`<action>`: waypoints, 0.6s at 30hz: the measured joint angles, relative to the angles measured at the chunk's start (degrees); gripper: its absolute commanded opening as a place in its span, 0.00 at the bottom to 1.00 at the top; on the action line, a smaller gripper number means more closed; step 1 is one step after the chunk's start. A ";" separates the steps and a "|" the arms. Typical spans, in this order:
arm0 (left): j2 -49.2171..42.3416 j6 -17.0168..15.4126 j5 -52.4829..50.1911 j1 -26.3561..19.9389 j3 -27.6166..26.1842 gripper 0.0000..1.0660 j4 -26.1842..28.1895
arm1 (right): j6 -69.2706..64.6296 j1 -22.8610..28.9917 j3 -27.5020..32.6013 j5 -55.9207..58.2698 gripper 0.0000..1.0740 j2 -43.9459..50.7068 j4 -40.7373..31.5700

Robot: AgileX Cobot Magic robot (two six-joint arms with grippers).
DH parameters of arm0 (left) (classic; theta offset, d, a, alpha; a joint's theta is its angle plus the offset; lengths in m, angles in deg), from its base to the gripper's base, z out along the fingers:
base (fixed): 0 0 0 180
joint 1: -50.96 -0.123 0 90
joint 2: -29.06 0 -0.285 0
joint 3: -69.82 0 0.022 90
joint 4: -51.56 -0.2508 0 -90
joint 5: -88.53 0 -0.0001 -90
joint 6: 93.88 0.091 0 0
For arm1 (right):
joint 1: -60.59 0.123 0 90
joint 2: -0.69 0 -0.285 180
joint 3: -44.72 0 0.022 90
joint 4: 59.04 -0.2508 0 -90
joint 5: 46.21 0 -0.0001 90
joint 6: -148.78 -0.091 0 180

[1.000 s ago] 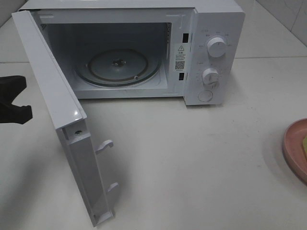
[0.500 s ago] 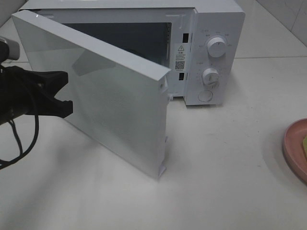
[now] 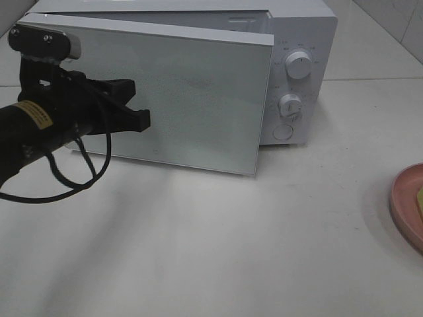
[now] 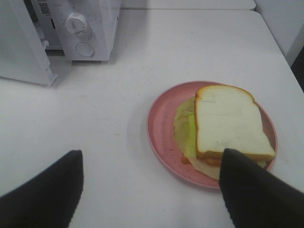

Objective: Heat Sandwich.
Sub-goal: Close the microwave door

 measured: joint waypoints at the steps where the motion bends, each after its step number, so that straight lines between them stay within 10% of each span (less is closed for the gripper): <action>1: 0.00 0.00 0.00 0.00 0.00 0.00 0.00 | 0.00 0.00 0.00 0.00 0.71 0.00 0.00; 18: 10.89 1.32 0.52 6.36 -15.47 0.00 6.53 | -0.06 0.00 0.00 0.00 0.71 0.00 0.00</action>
